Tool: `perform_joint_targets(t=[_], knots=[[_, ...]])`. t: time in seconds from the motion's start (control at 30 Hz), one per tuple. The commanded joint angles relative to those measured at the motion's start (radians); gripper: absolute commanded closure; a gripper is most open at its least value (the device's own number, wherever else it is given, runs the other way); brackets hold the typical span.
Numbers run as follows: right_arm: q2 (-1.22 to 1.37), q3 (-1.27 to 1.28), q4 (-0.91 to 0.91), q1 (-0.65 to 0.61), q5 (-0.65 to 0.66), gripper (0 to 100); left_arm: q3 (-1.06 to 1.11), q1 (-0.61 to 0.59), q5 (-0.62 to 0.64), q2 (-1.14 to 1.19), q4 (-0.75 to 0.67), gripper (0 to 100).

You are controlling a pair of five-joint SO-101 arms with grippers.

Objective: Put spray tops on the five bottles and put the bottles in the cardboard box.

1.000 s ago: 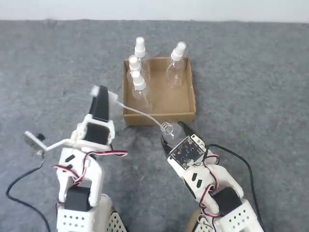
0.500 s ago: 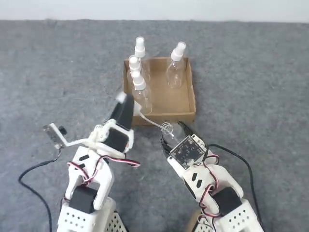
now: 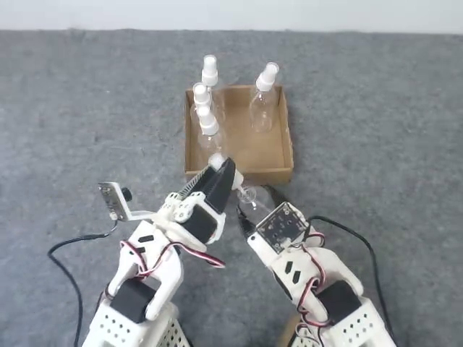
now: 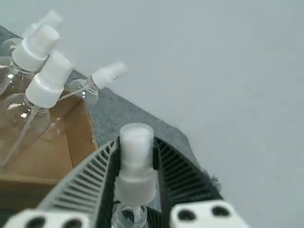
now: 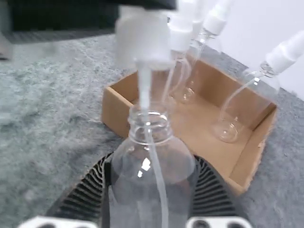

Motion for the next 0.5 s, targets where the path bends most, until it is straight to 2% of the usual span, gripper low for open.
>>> perform_joint_targets(t=[0.0, 0.3, 0.47], knots=[[-0.016, 0.021, 0.001, -0.033, -0.009, 92.9, -0.012, 0.017, -0.034, -0.021, 0.002, 99], [-0.016, 0.021, 0.005, -0.039, -0.008, 92.9, -0.008, 0.02, -0.152, -0.021, 0.008, 99], [-0.016, 0.021, 0.005, -0.039, -0.008, 92.9, -0.015, 0.023, -0.169, -0.021, 0.084, 99]])
